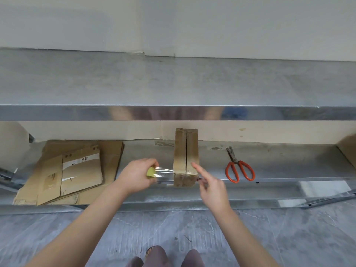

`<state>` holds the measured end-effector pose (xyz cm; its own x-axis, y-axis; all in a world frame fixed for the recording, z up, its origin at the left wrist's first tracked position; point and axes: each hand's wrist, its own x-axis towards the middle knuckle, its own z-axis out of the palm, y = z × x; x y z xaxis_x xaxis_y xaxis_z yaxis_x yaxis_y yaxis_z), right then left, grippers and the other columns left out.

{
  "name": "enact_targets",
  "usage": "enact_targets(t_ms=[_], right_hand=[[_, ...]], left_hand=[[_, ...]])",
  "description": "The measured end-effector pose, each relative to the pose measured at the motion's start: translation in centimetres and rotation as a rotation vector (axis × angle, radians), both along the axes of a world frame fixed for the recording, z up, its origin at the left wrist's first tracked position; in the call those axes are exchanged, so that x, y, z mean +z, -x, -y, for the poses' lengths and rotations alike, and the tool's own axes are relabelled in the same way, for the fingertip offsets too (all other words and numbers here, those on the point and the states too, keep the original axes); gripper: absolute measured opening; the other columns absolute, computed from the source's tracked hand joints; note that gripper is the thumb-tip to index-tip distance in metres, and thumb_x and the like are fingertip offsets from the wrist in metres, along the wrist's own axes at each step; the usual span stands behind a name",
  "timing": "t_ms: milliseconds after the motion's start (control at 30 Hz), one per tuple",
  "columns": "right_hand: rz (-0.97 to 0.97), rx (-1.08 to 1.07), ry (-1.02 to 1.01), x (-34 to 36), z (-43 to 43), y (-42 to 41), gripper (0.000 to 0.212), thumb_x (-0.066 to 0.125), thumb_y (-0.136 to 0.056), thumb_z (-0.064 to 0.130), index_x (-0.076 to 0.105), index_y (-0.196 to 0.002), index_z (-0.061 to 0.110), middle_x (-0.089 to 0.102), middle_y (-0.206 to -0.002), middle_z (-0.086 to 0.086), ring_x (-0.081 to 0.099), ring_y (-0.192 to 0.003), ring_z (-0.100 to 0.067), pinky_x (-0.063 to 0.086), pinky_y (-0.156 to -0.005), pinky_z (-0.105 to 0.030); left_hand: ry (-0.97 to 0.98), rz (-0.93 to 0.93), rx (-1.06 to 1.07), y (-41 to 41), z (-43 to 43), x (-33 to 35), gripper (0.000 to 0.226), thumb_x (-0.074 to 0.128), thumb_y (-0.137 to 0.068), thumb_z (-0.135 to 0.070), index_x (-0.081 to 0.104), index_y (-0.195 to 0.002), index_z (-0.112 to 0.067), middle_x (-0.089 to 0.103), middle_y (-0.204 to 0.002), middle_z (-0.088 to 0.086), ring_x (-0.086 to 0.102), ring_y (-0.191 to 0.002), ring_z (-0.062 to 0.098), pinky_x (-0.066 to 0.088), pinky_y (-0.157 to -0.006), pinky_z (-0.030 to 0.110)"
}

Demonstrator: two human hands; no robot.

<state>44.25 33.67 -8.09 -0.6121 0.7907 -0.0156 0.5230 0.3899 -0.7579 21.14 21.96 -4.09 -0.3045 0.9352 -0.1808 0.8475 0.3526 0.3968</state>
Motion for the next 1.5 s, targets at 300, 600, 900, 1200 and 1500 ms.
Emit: enact_targets(t_ms=[300, 600, 900, 1200, 1500], right_hand=[[-0.059, -0.041, 0.092, 0.1, -0.4, 0.3, 0.063, 0.060, -0.086, 0.014, 0.051, -0.116, 0.069, 0.066, -0.122, 0.016, 0.058, -0.104, 0.015, 0.042, -0.074, 0.002], [-0.018, -0.039, 0.114, 0.8, 0.2, 0.4, 0.061, 0.055, -0.083, 0.015, 0.053, -0.120, 0.064, 0.065, -0.122, 0.020, 0.069, -0.093, -0.011, 0.055, -0.073, -0.017], [0.093, -0.006, 0.010, 1.6, 1.4, 0.9, 0.070, 0.052, -0.080, 0.015, 0.043, -0.123, 0.069, 0.047, -0.145, 0.018, 0.044, -0.045, 0.000, 0.041, -0.056, -0.014], [-0.058, 0.040, 0.039, -0.2, -1.4, -3.4, 0.061, 0.060, -0.094, 0.025, 0.035, -0.145, 0.048, 0.040, -0.147, 0.017, 0.030, -0.139, -0.002, 0.024, -0.113, -0.025], [0.539, -0.211, -0.131, -4.9, -10.4, -8.1, 0.059, 0.043, -0.100, 0.042, 0.033, -0.149, 0.011, 0.039, -0.151, -0.008, 0.032, -0.139, -0.029, 0.034, -0.109, -0.043]], left_hand=[[-0.040, 0.152, 0.062, 0.6, 0.5, -0.4, 0.034, 0.078, -0.074, -0.035, 0.057, -0.100, -0.029, 0.059, -0.095, -0.014, 0.055, -0.089, 0.011, 0.039, -0.072, 0.025], [-0.033, 0.065, 0.034, 1.0, 1.0, -0.4, 0.035, 0.075, -0.077, -0.043, 0.059, -0.104, -0.029, 0.062, -0.103, -0.010, 0.056, -0.095, 0.013, 0.039, -0.076, 0.018], [-0.013, -0.079, 0.007, 1.1, 1.6, -0.1, 0.035, 0.063, -0.087, -0.048, 0.059, -0.114, -0.025, 0.063, -0.113, -0.005, 0.055, -0.106, 0.016, 0.039, -0.087, 0.028], [-0.100, -0.003, 0.068, 0.3, 1.9, -0.3, 0.032, 0.069, -0.083, -0.047, 0.059, -0.107, -0.028, 0.061, -0.107, -0.009, 0.055, -0.102, 0.013, 0.041, -0.087, 0.027], [-0.058, 0.020, 0.138, -0.8, 1.9, 0.6, 0.031, 0.071, -0.083, -0.041, 0.057, -0.107, -0.027, 0.060, -0.107, -0.008, 0.055, -0.100, 0.013, 0.040, -0.084, 0.025]])
